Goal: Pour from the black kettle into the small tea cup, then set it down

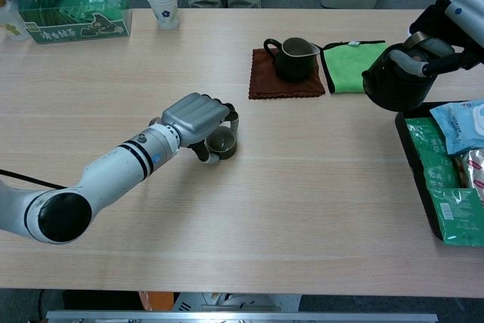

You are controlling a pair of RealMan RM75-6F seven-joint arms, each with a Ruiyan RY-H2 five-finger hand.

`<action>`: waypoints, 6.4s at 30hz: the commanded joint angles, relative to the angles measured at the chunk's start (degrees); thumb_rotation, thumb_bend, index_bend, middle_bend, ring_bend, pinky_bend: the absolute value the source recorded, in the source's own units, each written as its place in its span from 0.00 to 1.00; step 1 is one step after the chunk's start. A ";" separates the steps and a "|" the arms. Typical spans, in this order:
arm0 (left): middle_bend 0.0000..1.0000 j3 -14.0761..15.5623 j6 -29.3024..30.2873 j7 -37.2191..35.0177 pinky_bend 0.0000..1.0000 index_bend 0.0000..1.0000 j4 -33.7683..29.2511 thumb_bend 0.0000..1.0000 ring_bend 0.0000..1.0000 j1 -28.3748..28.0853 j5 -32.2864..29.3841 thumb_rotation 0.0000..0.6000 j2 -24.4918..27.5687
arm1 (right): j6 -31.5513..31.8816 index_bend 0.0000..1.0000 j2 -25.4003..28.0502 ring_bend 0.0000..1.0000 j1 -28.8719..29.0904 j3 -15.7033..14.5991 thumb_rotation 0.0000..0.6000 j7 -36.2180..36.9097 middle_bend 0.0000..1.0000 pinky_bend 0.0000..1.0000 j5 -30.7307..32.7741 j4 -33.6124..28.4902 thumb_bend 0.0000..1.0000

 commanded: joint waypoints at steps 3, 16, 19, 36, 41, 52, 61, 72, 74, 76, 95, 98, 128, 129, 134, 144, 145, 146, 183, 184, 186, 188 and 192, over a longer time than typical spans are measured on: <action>0.18 0.32 0.44 0.43 0.21 0.23 -0.65 0.23 0.19 -0.18 -1.04 1.00 0.40 | 0.02 0.97 -0.14 0.95 0.01 -0.05 0.81 -0.20 0.89 0.00 -0.18 -0.02 0.34; 0.08 0.96 3.49 1.61 0.21 0.00 -6.11 0.23 0.10 0.19 -3.05 1.00 4.89 | -0.31 0.97 0.07 0.95 0.30 0.09 0.82 -1.23 0.89 0.00 -0.55 -1.33 0.34; 0.08 0.95 5.57 1.61 0.21 0.00 -9.31 0.23 0.10 1.17 -3.35 1.00 8.30 | -0.80 0.97 -0.07 0.95 0.75 0.22 0.83 -1.58 0.89 0.00 -0.72 -1.77 0.34; 0.08 7.26 18.01 -3.10 0.21 0.01 -25.48 0.23 0.10 10.82 6.46 1.00 29.97 | -7.07 0.97 -5.57 0.95 6.02 2.57 0.86 -7.72 0.89 0.00 2.02 -4.04 0.35; 0.08 9.11 20.36 -4.37 0.21 0.01 -28.49 0.23 0.10 13.28 10.16 1.00 34.29 | -9.31 0.97 -8.43 0.95 8.11 3.50 0.86 -10.25 0.89 0.00 3.78 -3.90 0.35; 0.08 10.98 23.79 -6.33 0.20 0.01 -31.78 0.23 0.10 17.35 16.47 1.00 39.36 | -14.58 0.97 -15.33 0.95 13.16 4.75 0.86 -16.48 0.89 0.00 7.91 -0.93 0.35; 0.08 10.47 24.36 -7.32 0.20 0.01 -32.37 0.23 0.10 19.41 17.16 1.00 41.05 | -17.58 0.97 -19.92 0.95 16.93 5.40 0.86 -21.06 0.89 0.00 10.52 2.35 0.35; 0.08 9.95 24.14 -7.71 0.20 0.01 -32.83 0.23 0.10 21.10 18.47 1.00 41.63 | -20.85 0.97 -23.63 0.95 21.15 6.03 0.87 -27.24 0.89 0.00 15.18 5.90 0.35; 0.08 9.84 24.31 -7.97 0.20 0.01 -32.94 0.23 0.10 21.41 18.90 1.00 41.46 | -21.40 0.97 -24.02 0.95 21.80 6.06 0.87 -28.39 0.89 0.00 16.10 6.16 0.35; 0.08 9.68 24.60 -8.41 0.20 0.01 -32.91 0.23 0.10 21.76 19.41 1.00 41.18 | -21.66 0.97 -24.35 0.95 22.43 6.14 0.87 -29.74 0.89 0.00 16.90 6.42 0.35; 0.08 8.66 26.14 -8.54 0.20 0.01 -33.37 0.23 0.10 24.51 22.03 1.00 39.72 | -23.36 0.97 -27.08 0.95 29.57 5.97 0.88 -43.89 0.89 0.00 26.73 6.75 0.35; 0.08 8.63 26.36 -8.83 0.20 0.01 -33.34 0.23 0.10 25.02 22.30 1.00 39.82 | -22.92 0.97 -27.22 0.95 30.55 5.76 0.88 -46.01 0.89 0.00 27.97 6.69 0.35; 0.08 7.34 24.73 -9.76 0.20 0.01 -32.22 0.23 0.10 26.57 22.59 1.00 39.74 | -18.30 0.97 -27.89 0.95 32.83 3.09 0.89 -45.22 0.89 0.00 30.02 5.86 0.35; 0.08 7.31 24.63 -9.65 0.20 0.01 -32.23 0.23 0.10 26.57 22.52 1.00 39.74 | -18.11 0.97 -27.99 0.95 32.59 3.00 0.89 -44.38 0.89 0.00 29.56 6.09 0.35; 0.08 7.07 24.06 -9.01 0.20 0.01 -32.48 0.23 0.10 26.46 22.06 1.00 39.60 | -17.33 0.97 -28.70 0.95 31.06 2.13 0.89 -39.80 0.89 0.00 27.02 8.11 0.35; 0.08 6.75 23.05 -7.62 0.20 0.01 -32.56 0.23 0.10 26.11 21.31 1.00 38.86 | -15.49 0.97 -30.34 0.95 27.11 2.20 0.94 -25.50 0.89 0.00 21.77 10.87 0.35; 0.08 6.74 22.81 -7.56 0.20 0.01 -32.65 0.23 0.10 26.04 21.10 1.00 38.87 | -15.11 0.97 -30.43 0.95 26.67 2.17 0.94 -23.96 0.89 0.00 20.86 11.32 0.35; 0.08 6.72 22.69 -7.47 0.20 0.01 -32.68 0.23 0.10 25.99 21.02 1.00 38.87 | -14.89 0.97 -30.47 0.95 26.33 2.11 0.94 -22.86 0.89 0.00 20.30 11.55 0.35; 0.08 6.36 19.48 -6.59 0.19 0.01 -31.71 0.23 0.10 24.07 19.73 1.00 37.46 | -9.11 0.96 -22.16 0.94 11.77 -3.86 0.94 0.06 0.86 0.00 9.35 15.02 0.34; 0.08 6.35 19.41 -6.60 0.19 0.01 -31.62 0.23 0.10 24.02 19.64 1.00 37.41 | -9.16 0.96 -22.47 0.93 11.47 -4.02 0.94 0.47 0.85 0.00 9.16 15.80 0.34; 0.08 6.34 19.29 -6.63 0.19 0.01 -31.48 0.23 0.10 23.96 19.46 1.00 37.33 | -9.20 0.95 -22.98 0.92 11.02 -4.33 0.94 0.77 0.84 0.00 8.83 17.00 0.34; 0.08 6.34 19.12 -6.65 0.19 0.01 -31.27 0.23 0.10 23.87 19.25 1.00 37.23 | -9.27 0.94 -23.68 0.92 10.51 -4.60 0.94 1.33 0.83 0.00 8.53 18.12 0.34; 0.08 6.40 18.79 -6.84 0.19 0.01 -30.82 0.23 0.10 23.74 18.93 1.00 36.99 | -9.34 0.92 -24.82 0.90 9.73 -4.78 0.94 3.03 0.82 0.00 7.94 19.48 0.34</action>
